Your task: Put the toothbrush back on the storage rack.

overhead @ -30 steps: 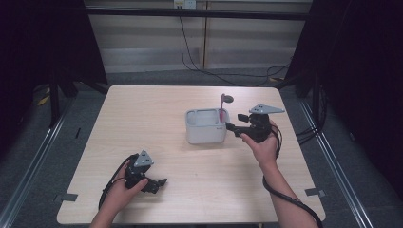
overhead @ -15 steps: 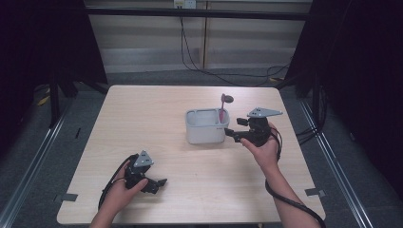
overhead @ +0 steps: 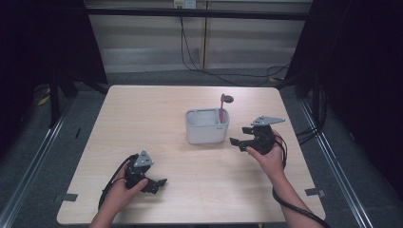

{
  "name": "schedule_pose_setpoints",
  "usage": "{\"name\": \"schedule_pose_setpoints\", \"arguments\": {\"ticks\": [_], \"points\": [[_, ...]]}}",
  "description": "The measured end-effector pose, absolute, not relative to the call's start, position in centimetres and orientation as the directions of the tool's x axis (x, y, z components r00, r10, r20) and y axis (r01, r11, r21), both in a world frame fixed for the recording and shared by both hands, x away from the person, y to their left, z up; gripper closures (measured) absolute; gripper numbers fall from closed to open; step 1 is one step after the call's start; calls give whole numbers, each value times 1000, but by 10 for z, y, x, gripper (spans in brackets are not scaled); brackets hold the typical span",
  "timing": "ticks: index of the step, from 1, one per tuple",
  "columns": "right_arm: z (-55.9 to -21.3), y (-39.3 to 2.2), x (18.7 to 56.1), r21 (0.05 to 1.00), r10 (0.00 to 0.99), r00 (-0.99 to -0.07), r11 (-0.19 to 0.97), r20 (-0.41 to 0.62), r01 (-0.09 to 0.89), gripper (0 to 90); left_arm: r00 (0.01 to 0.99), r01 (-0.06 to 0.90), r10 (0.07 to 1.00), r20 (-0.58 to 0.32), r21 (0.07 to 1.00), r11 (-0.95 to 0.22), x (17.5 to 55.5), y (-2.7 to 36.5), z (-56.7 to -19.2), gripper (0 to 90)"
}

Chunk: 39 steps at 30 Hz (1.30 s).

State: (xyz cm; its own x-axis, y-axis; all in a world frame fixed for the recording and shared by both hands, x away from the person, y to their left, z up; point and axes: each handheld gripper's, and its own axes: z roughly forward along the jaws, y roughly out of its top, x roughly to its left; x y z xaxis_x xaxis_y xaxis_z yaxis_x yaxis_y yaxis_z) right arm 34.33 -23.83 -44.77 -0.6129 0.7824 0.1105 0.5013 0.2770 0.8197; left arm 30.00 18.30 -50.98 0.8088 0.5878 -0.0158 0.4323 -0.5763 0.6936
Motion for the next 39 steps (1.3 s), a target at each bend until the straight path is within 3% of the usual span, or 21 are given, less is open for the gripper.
{"name": "schedule_pose_setpoints", "arguments": {"ticks": [39], "points": [[-484, -272, 336, 764, 808, -575, 290, 127, 576, 243, 807, 433, 591, -16, 697, -572, 299, 183, -510, 0]]}}
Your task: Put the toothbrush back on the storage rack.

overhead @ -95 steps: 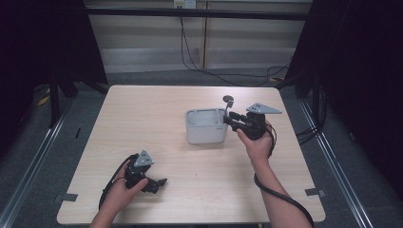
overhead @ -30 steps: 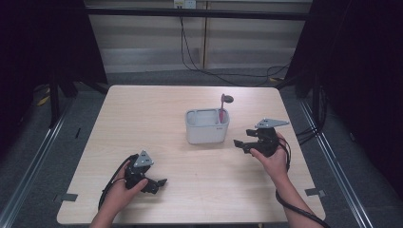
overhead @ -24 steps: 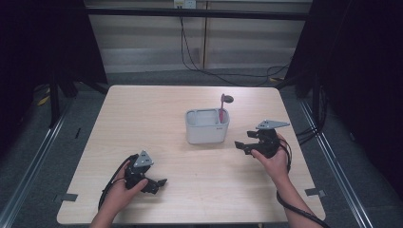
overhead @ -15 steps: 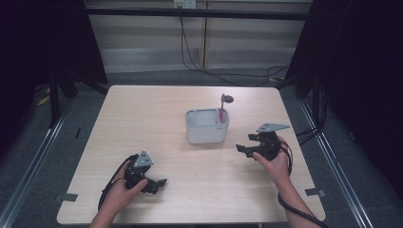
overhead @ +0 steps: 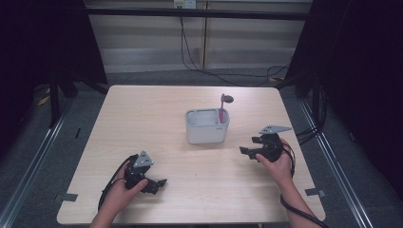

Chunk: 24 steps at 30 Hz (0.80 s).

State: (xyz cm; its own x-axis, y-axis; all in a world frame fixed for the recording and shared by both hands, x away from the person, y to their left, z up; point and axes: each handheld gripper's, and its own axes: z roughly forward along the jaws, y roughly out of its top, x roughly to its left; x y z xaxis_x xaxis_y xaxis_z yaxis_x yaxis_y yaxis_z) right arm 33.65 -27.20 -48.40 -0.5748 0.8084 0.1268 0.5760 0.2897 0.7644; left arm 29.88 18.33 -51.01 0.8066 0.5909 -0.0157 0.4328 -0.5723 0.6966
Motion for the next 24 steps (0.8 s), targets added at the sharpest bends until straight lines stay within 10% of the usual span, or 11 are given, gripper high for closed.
{"name": "schedule_pose_setpoints", "arguments": {"ticks": [24], "points": [[-496, -278, 335, 710, 811, -580, 365, 75, 603, 248, 804, 436, 594, -17, 697, -570, 298, 184, -510, 0]]}}
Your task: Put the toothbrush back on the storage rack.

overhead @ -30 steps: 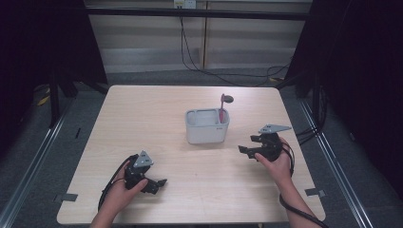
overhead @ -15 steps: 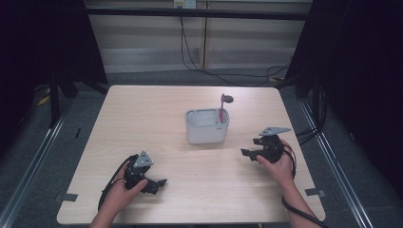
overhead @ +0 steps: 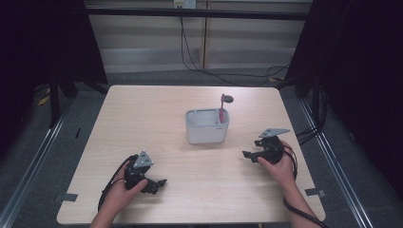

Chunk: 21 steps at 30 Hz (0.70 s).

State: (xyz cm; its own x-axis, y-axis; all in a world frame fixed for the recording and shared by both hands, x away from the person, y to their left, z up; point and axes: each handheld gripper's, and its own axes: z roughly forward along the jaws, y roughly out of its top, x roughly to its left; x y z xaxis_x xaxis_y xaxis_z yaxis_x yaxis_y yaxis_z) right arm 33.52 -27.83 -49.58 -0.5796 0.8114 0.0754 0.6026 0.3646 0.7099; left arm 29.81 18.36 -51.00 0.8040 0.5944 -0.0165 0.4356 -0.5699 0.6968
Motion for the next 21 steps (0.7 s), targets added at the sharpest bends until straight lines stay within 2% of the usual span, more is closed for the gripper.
{"name": "schedule_pose_setpoints", "arguments": {"ticks": [21], "points": [[-503, -281, 336, 690, 806, -588, 388, 67, 611, 250, 804, 435, 594, -17, 697, -570, 298, 184, -510, 0]]}}
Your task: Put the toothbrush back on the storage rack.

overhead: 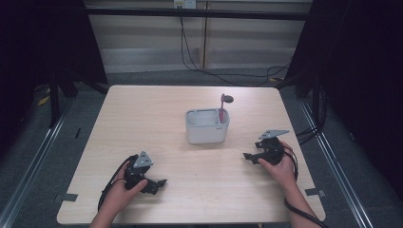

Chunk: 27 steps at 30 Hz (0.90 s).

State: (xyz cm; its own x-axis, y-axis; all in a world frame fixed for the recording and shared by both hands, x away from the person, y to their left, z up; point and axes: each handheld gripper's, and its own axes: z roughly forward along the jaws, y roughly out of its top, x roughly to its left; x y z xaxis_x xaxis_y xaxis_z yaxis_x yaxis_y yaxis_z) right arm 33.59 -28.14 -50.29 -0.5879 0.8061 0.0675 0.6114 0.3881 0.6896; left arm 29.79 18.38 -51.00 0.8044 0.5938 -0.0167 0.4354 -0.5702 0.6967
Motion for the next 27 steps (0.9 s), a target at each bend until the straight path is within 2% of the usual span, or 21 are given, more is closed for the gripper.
{"name": "schedule_pose_setpoints", "arguments": {"ticks": [12, 27], "points": [[-506, -280, 335, 687, 802, -596, 407, 47, 602, 239, 804, 435, 594, -17, 697, -570, 298, 184, -510, 0], [-513, -283, 332, 732, 787, -616, 404, 28, 549, 218, 805, 436, 593, -16, 695, -572, 297, 184, -510, 0]]}}
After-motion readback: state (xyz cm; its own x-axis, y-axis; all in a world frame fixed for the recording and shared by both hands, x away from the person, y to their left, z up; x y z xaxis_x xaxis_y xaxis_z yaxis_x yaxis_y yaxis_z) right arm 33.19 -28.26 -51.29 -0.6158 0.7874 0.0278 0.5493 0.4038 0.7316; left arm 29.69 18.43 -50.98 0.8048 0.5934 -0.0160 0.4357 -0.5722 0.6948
